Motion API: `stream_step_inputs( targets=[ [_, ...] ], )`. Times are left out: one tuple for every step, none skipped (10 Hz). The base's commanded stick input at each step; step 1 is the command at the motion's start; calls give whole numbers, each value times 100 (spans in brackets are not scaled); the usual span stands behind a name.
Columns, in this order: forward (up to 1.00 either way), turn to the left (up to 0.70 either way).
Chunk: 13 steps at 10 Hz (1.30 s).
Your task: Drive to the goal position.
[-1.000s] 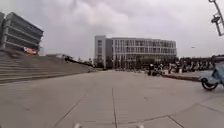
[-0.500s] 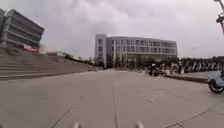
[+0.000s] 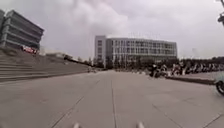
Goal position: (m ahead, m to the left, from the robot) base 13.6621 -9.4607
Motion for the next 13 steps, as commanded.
stream_step_inputs(
  targets=[
    [50, 0],
    [50, 0],
    [50, 0],
    [50, 0],
    [50, 0],
    [50, 0],
    [50, 0],
    [50, 0],
    [50, 0],
    [50, 0],
    [50, 0],
    [50, 0],
    [50, 0]
  ],
)
